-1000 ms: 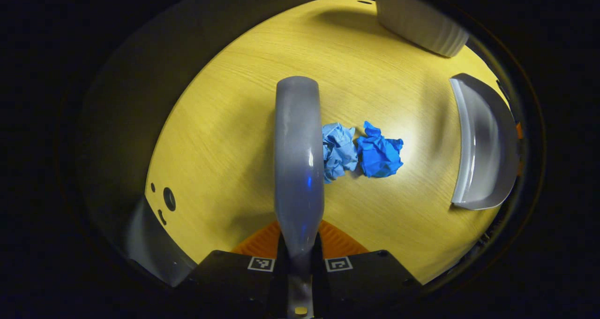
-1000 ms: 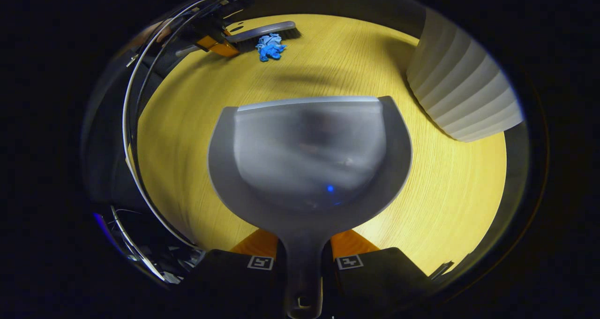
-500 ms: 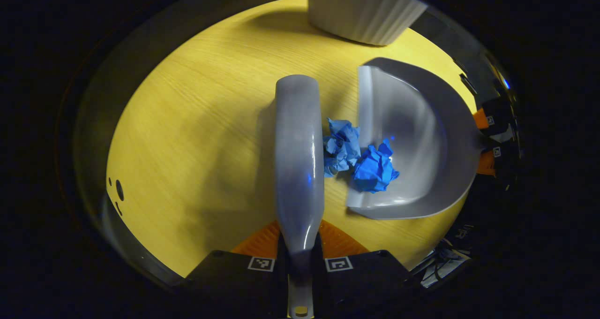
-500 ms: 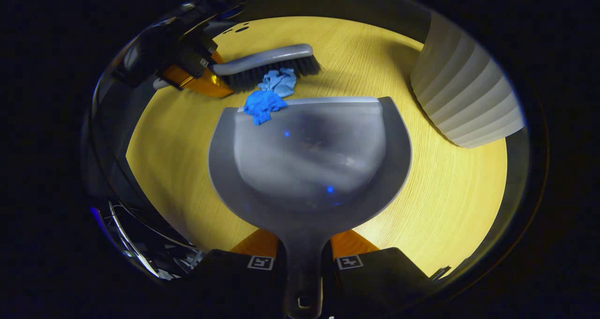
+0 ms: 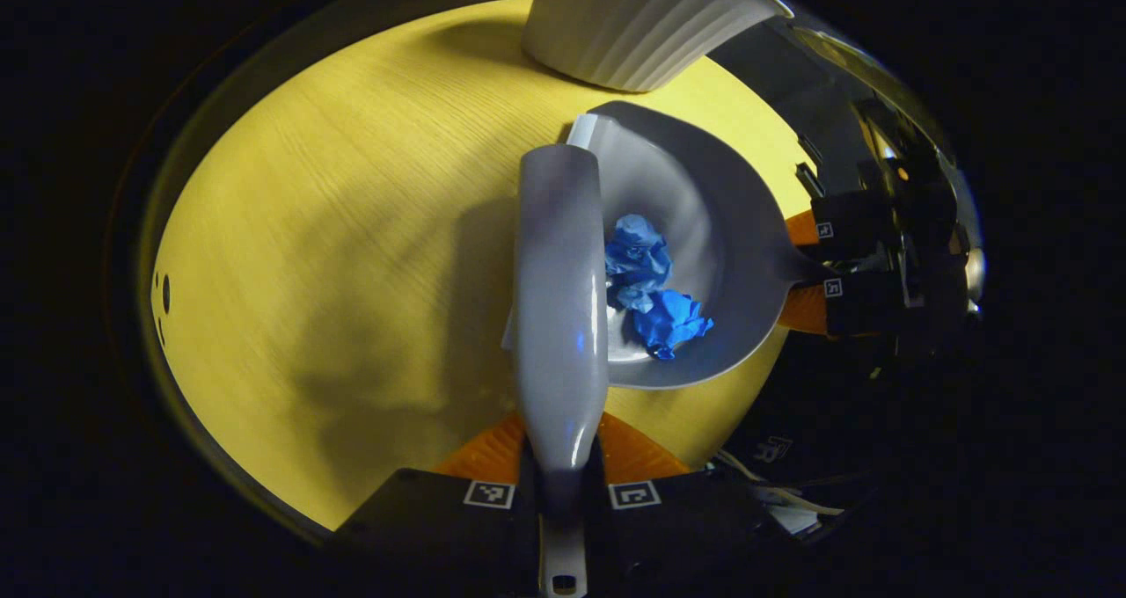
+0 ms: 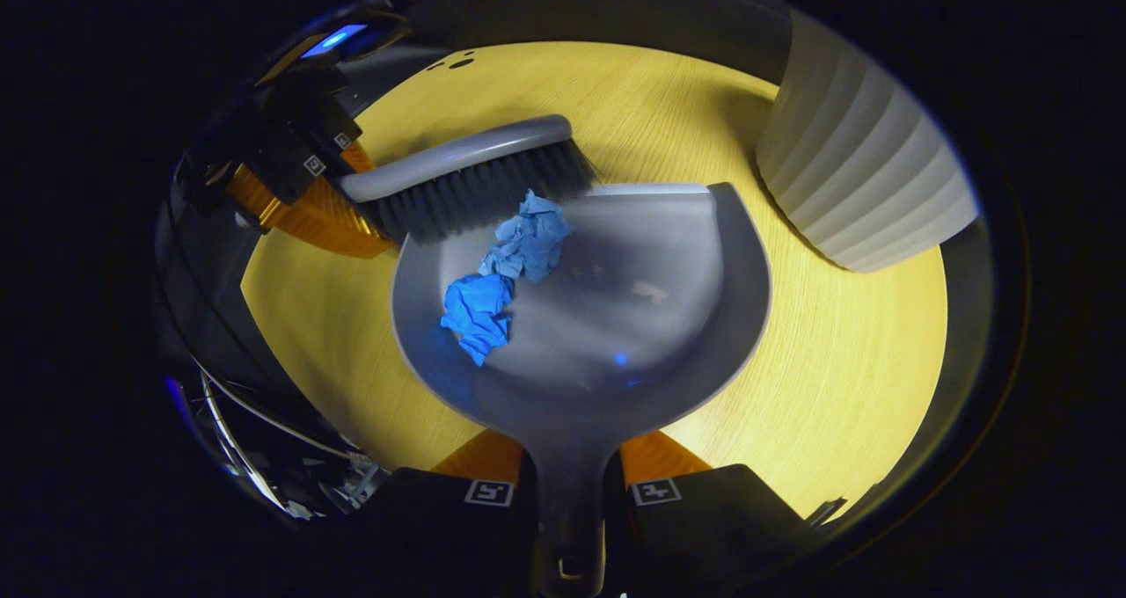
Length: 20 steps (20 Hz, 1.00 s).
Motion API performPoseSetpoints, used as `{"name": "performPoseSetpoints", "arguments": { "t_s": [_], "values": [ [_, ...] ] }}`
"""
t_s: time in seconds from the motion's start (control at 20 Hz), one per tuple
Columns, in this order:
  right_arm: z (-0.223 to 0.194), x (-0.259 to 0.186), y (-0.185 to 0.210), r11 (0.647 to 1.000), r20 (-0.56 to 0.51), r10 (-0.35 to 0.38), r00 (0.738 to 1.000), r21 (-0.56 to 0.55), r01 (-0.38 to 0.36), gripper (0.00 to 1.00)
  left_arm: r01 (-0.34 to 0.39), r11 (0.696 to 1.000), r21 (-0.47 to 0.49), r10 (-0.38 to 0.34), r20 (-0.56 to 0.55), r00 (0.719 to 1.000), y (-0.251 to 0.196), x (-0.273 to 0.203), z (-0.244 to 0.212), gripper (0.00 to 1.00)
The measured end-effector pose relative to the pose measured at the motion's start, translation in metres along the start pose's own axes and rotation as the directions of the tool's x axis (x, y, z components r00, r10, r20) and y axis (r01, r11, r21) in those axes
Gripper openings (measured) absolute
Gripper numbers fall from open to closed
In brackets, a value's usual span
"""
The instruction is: Pick up the small broom and dustpan from the desktop, sweep the trash into the dustpan with the broom, and then empty the trash into the garbage bin.
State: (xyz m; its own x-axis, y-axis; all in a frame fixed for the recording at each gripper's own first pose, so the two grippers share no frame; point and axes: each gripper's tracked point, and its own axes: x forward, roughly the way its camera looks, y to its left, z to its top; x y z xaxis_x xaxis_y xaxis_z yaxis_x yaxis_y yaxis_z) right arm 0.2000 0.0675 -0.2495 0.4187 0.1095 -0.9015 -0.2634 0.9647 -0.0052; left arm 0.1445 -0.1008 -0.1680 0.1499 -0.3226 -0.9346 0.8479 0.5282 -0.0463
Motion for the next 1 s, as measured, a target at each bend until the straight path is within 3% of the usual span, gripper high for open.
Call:
{"name": "performPoseSetpoints", "arguments": {
  "t_s": [0.25, 0.5, 0.75, 1.0],
  "values": [
    [0.000, -0.006, 0.002, 1.000, 0.024, 0.023, 0.999, 0.005, -0.024, 0.34, -0.062, 0.988, -0.140, 0.080, 0.126, 0.989, 0.002, -0.022, -0.020, 0.25],
    [0.003, -0.008, 0.002, 0.999, 0.034, 0.039, 0.999, 0.004, -0.039, 0.34, -0.090, 0.941, -0.327, 0.170, 0.227, 0.959, 0.004, -0.011, -0.056, 0.25],
    [0.007, -0.006, 0.001, 0.999, 0.025, 0.043, 0.999, -0.018, -0.042, 0.34, -0.099, 0.872, -0.480, 0.242, 0.246, 0.939, -0.011, 0.034, -0.080, 0.25],
    [0.010, -0.012, 0.002, 0.996, 0.050, 0.088, 0.995, -0.022, -0.087, 0.33, -0.053, 0.755, -0.654, 0.294, 0.264, 0.919, -0.053, 0.037, -0.089, 0.25]
  ]
}}
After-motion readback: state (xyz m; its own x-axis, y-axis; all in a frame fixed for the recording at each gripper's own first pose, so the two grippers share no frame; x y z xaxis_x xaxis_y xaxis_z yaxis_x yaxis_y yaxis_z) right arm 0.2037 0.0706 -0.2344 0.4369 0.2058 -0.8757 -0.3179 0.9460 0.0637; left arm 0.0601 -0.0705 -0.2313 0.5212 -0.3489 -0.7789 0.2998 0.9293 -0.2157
